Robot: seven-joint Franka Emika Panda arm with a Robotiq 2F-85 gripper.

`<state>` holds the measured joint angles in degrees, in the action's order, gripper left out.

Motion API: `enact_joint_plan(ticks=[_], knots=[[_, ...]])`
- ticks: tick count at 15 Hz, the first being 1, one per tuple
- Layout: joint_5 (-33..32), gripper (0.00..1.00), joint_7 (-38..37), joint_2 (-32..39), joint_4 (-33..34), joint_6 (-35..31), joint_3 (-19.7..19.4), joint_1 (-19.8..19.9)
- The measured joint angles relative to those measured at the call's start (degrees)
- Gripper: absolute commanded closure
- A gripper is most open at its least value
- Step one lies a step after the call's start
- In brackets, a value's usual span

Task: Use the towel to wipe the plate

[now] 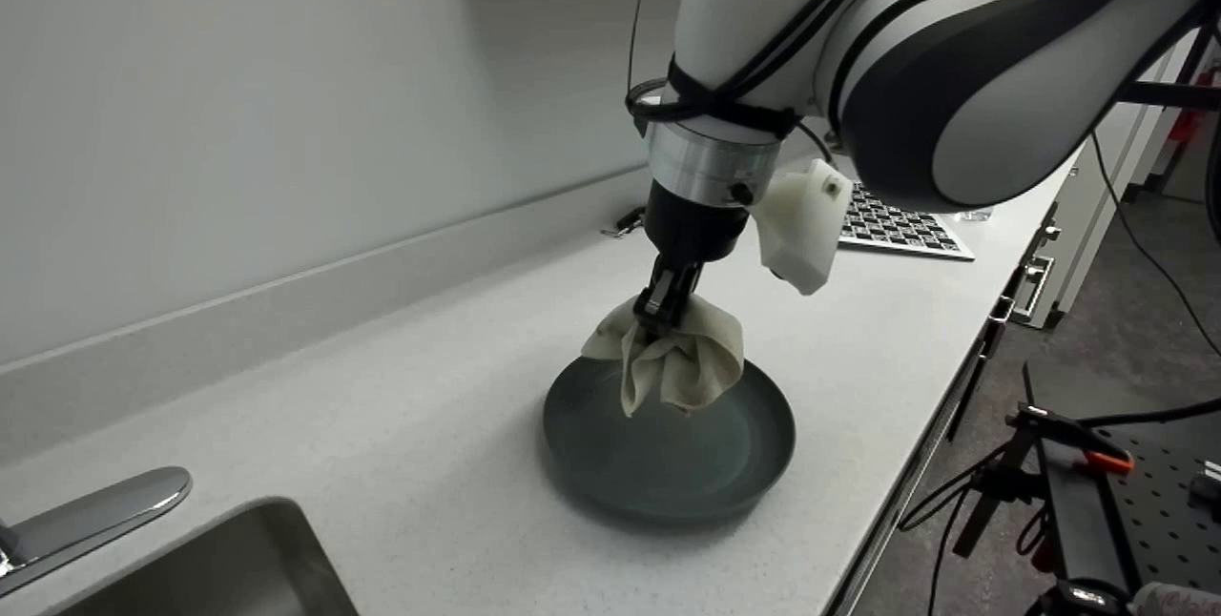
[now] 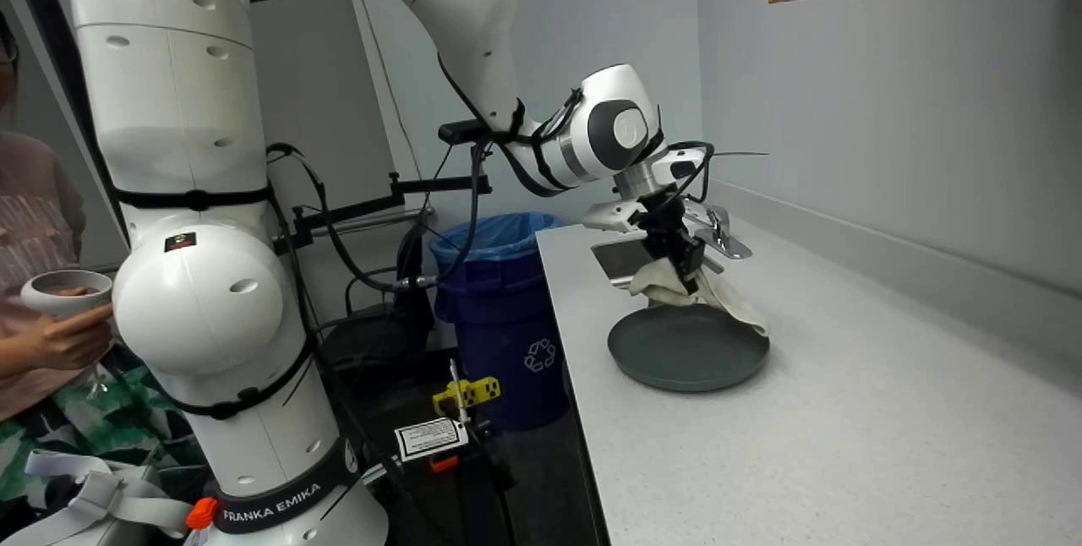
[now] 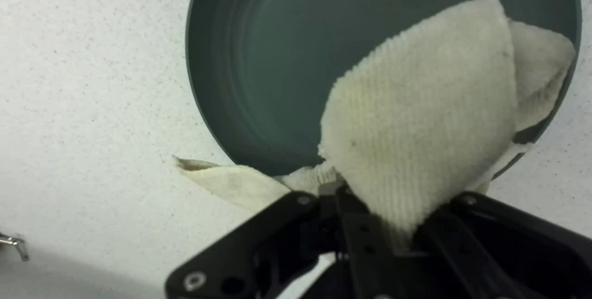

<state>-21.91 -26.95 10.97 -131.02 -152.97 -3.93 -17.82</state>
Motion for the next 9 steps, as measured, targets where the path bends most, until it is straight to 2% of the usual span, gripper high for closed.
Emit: enact_joint_plan(ticks=[3, 9], knots=[[0.66, 0.97, 0.26, 0.54, -0.05, -0.1, 0.95, 1.64], [6.88, 0.97, 2.24, 3.24, 0.0, -1.42, 3.6, 3.43]])
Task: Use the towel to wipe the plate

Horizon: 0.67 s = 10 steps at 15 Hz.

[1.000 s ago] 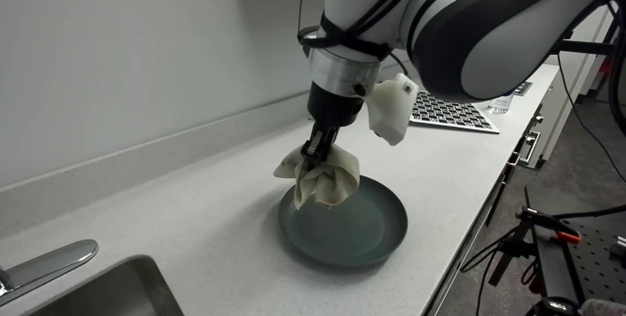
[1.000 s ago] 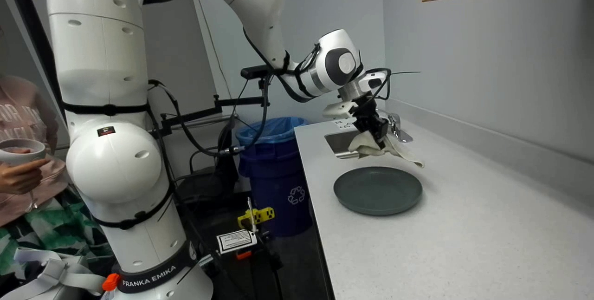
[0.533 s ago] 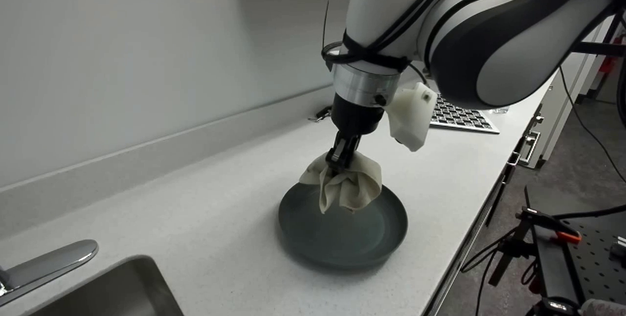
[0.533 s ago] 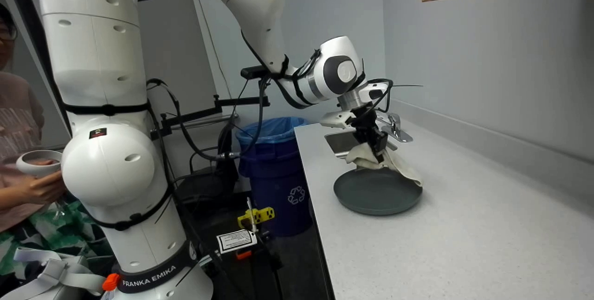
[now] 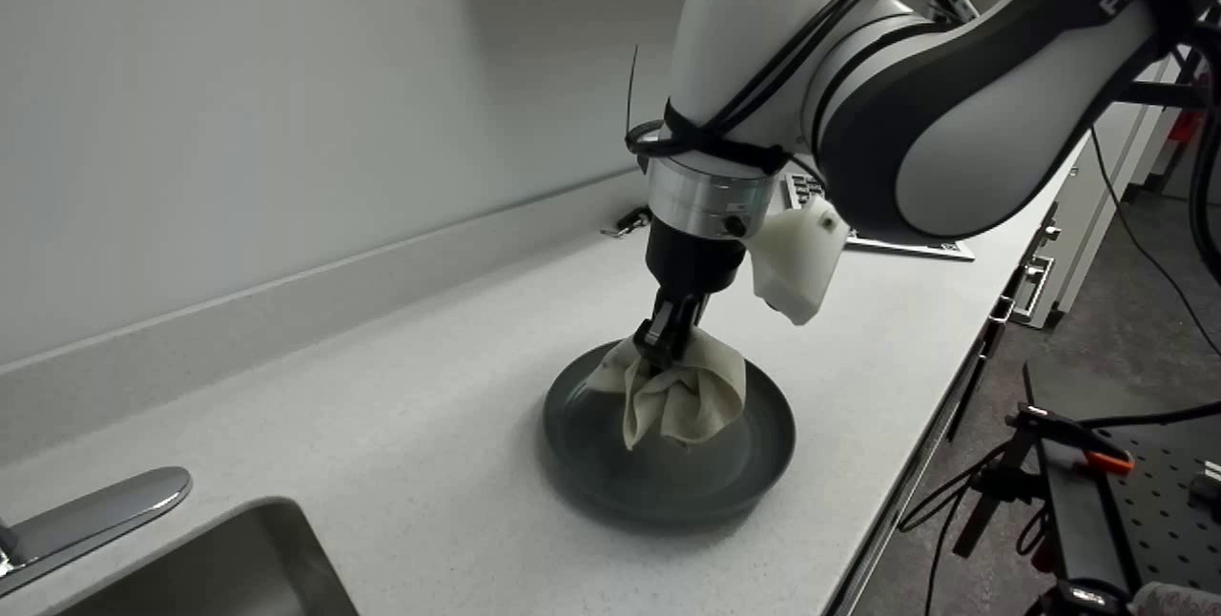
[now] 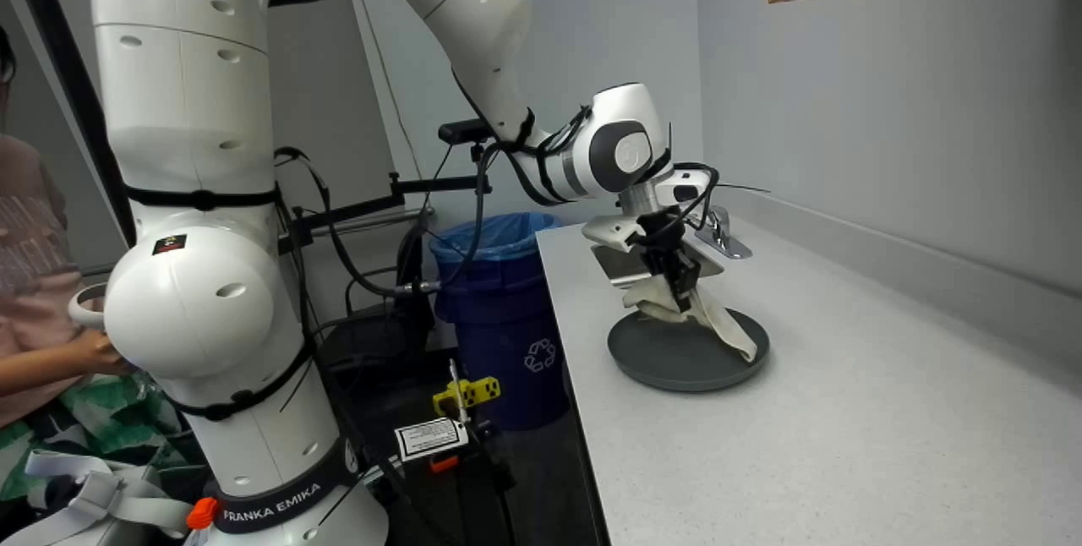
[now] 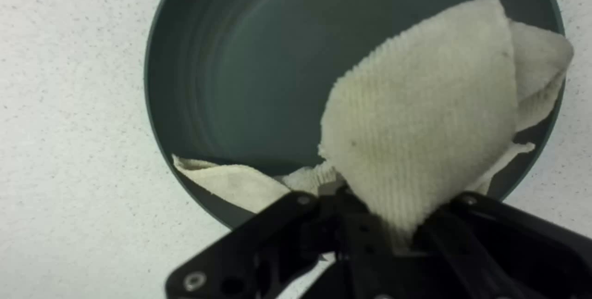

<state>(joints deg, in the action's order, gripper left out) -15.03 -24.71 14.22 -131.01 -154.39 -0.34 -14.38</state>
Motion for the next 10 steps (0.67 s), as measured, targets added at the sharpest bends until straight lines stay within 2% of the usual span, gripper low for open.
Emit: enact_joint_plan(ticks=[10], knots=[[0.59, 0.97, 1.75, 7.72, 5.17, -3.26, 1.27, -0.56]])
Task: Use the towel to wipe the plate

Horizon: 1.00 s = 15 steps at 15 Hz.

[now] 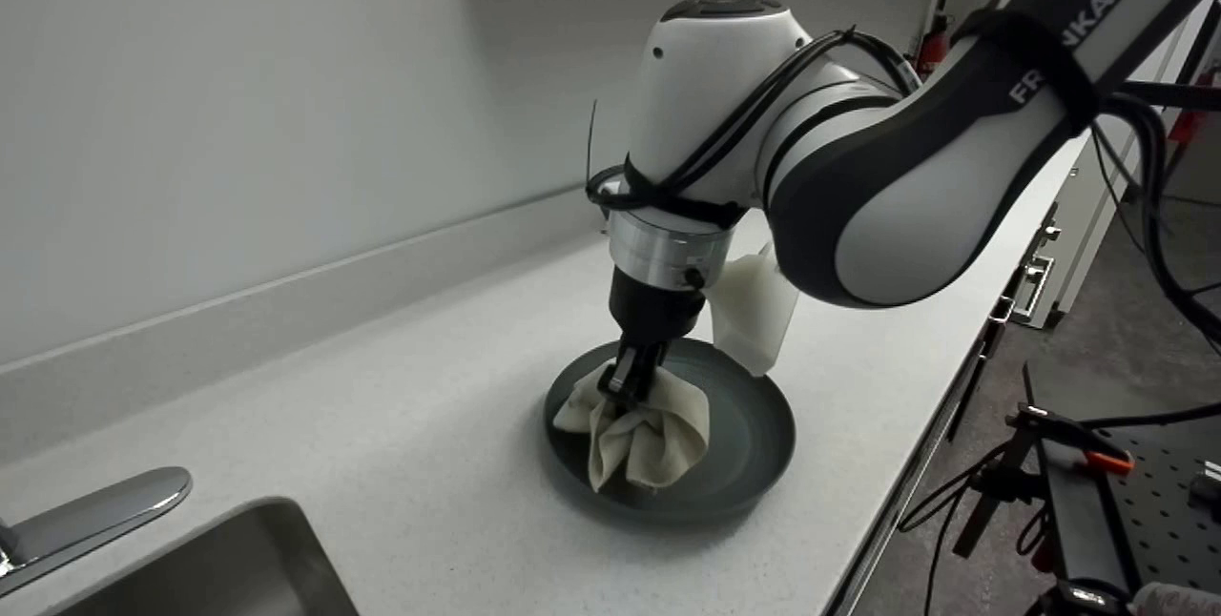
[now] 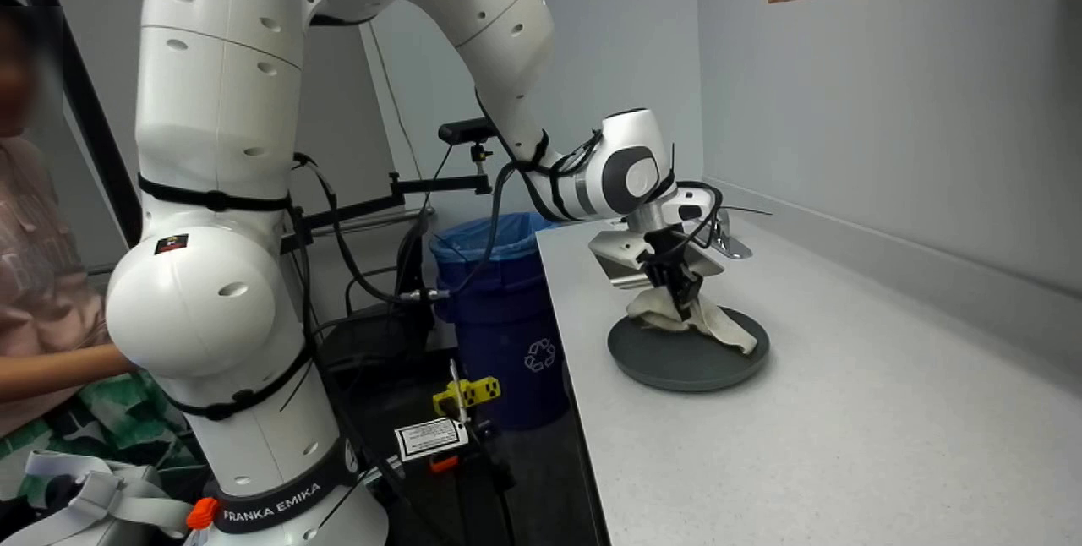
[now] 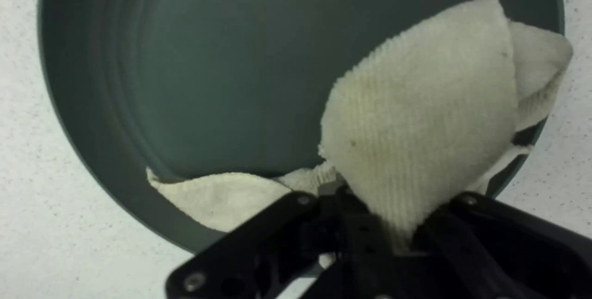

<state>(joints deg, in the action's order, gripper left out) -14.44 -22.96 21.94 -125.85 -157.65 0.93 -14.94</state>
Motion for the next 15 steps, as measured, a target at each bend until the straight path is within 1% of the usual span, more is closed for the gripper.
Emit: enact_joint_plan(ticks=[4, 9, 15], knots=[[0.0, 0.97, 2.25, 2.74, 1.31, 0.01, 0.1, -0.48], [-0.09, 0.97, 2.85, 2.68, 0.67, 0.22, -0.65, -0.52], [-2.17, 0.97, 2.77, 1.02, -1.52, 0.39, -4.36, -0.63]])
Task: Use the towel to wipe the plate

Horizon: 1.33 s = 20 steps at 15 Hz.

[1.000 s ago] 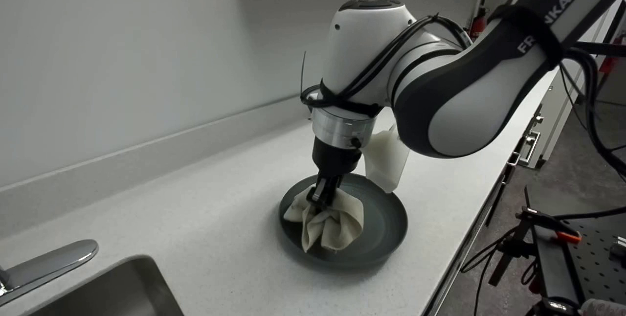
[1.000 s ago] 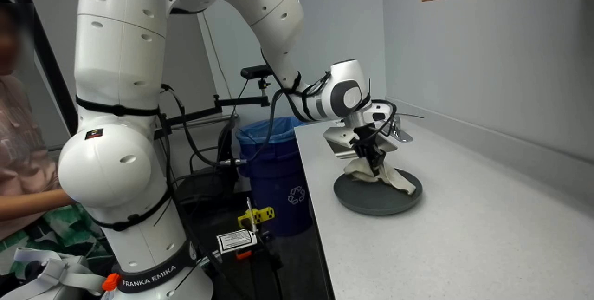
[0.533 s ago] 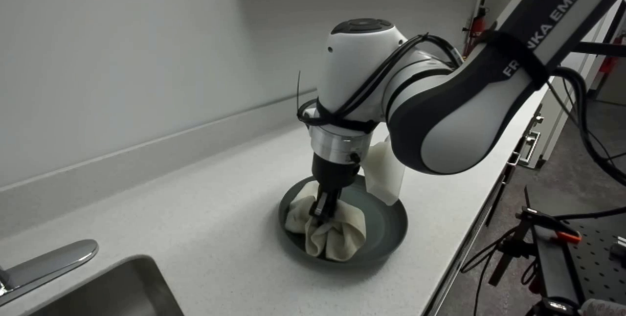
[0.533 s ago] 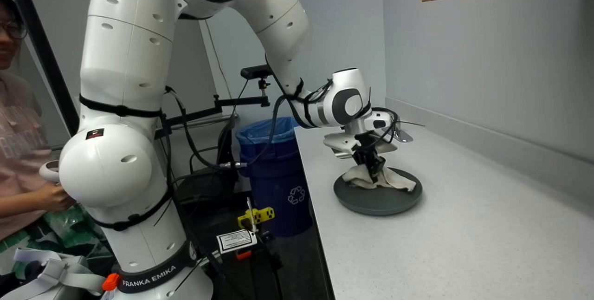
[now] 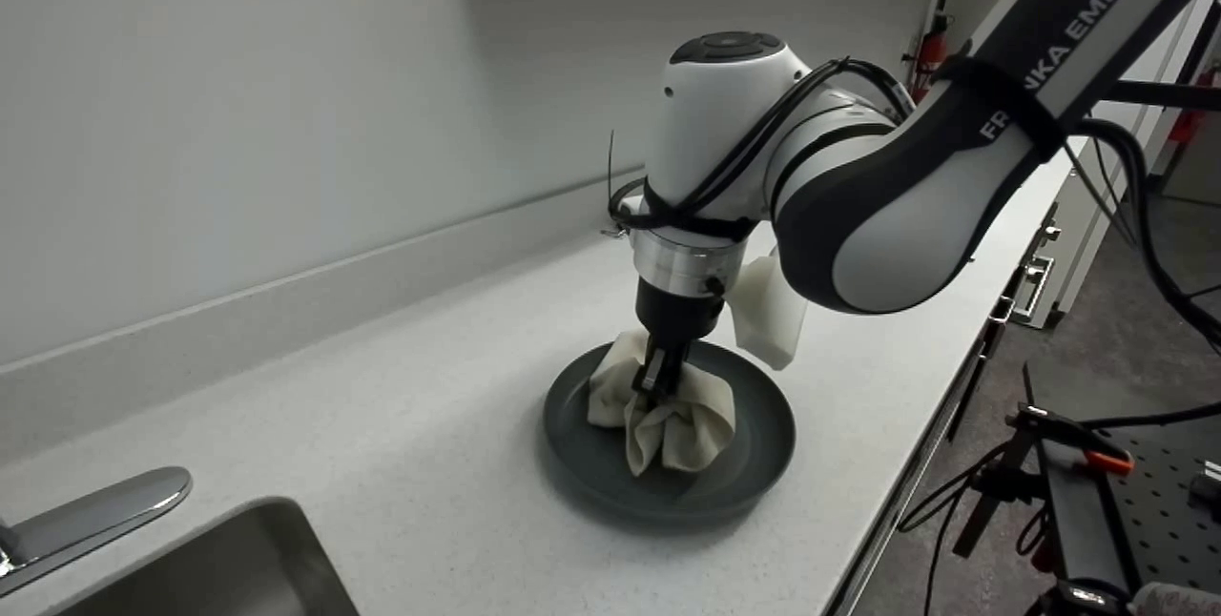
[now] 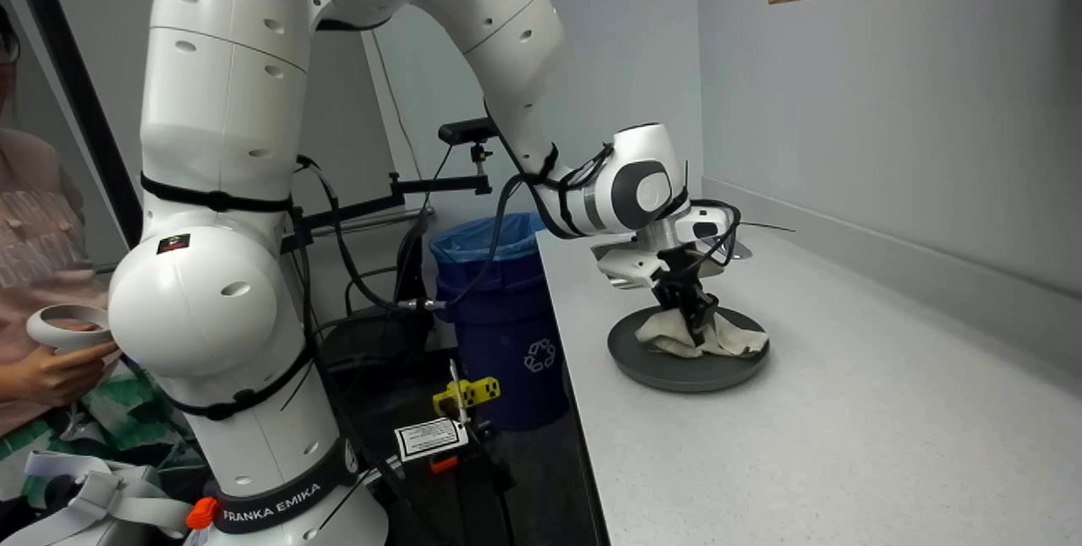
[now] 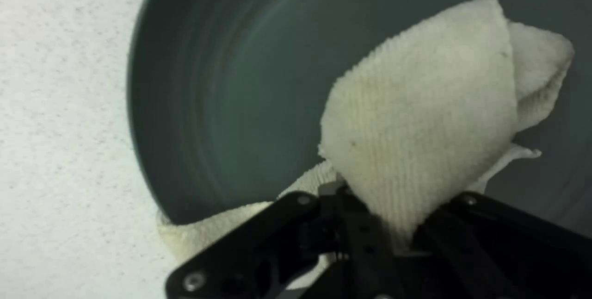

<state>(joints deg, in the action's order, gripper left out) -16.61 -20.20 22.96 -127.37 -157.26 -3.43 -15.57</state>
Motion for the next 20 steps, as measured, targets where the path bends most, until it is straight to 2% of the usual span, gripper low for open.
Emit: enact_joint_plan(ticks=[6, 9, 15, 20], knots=[[-1.79, 0.97, -0.28, -2.13, -2.51, 1.1, -3.12, 0.0], [-1.79, 0.97, -0.28, -2.31, -2.96, 2.41, -2.04, -0.05], [-1.68, 0.97, -0.26, -1.52, -0.46, 2.48, 3.02, -0.93], [-2.05, 0.97, -0.05, 0.25, 3.95, 2.47, 2.74, -1.62]])
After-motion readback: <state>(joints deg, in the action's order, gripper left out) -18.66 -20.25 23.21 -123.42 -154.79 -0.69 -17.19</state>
